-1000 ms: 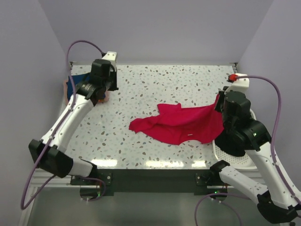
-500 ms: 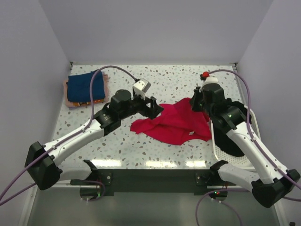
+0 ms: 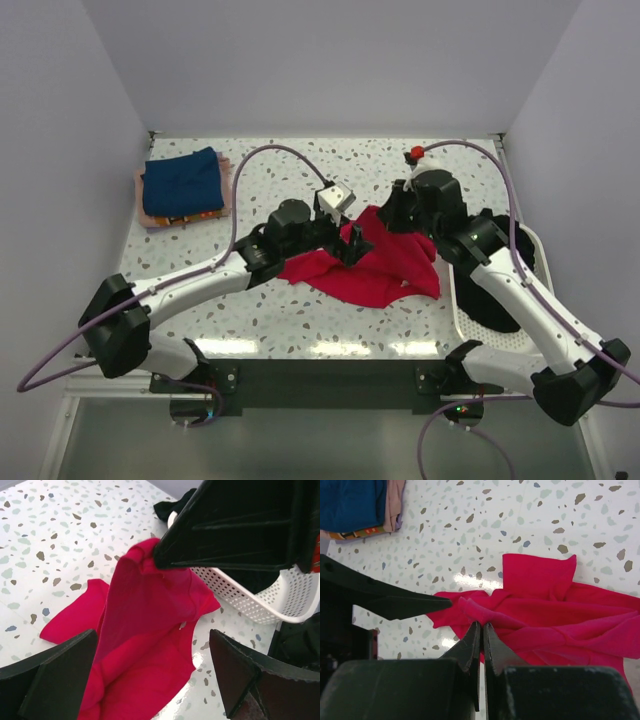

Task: Fold and stack the t-shirts
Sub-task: Flatten the tshirt out

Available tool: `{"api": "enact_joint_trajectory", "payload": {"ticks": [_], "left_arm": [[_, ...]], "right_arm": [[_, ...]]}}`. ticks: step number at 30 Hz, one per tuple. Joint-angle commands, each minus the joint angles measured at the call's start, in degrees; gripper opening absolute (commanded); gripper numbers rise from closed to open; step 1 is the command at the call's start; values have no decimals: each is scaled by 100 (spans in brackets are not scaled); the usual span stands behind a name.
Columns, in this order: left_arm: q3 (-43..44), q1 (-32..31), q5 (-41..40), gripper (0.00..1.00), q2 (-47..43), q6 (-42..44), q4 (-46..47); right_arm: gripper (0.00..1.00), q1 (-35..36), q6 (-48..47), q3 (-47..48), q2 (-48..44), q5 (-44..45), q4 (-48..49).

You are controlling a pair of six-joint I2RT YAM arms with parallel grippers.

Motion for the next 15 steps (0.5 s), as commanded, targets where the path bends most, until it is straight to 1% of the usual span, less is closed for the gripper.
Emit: {"api": "enact_joint_trajectory", "payload": {"ticks": [1,4,6,8,10,11,12,13,15], "left_arm": [[305,6,-27,99,199,461,291],[349,6,-54,99,278,523,325],[384,14,60,97,392,532,387],[428,14,148,90,541,497,501],[498,6,254,78,699,435,554],[516,5,289,69,752,409,572],[525,14,367,63,788,383,598],[516,14,412,44,840,365,642],[499,14,404,17,841,356,633]], "right_arm": [[0,25,95,336,-184,-261,244],[0,25,60,397,-211,-410,156],[0,25,51,424,-176,-525,112],[0,25,59,415,-158,-604,103],[0,25,59,406,-175,-744,103],[0,25,59,397,-202,-771,103],[0,34,59,389,-219,-789,94],[0,34,59,380,-228,-806,94],[0,34,51,354,-289,-789,50]]}}
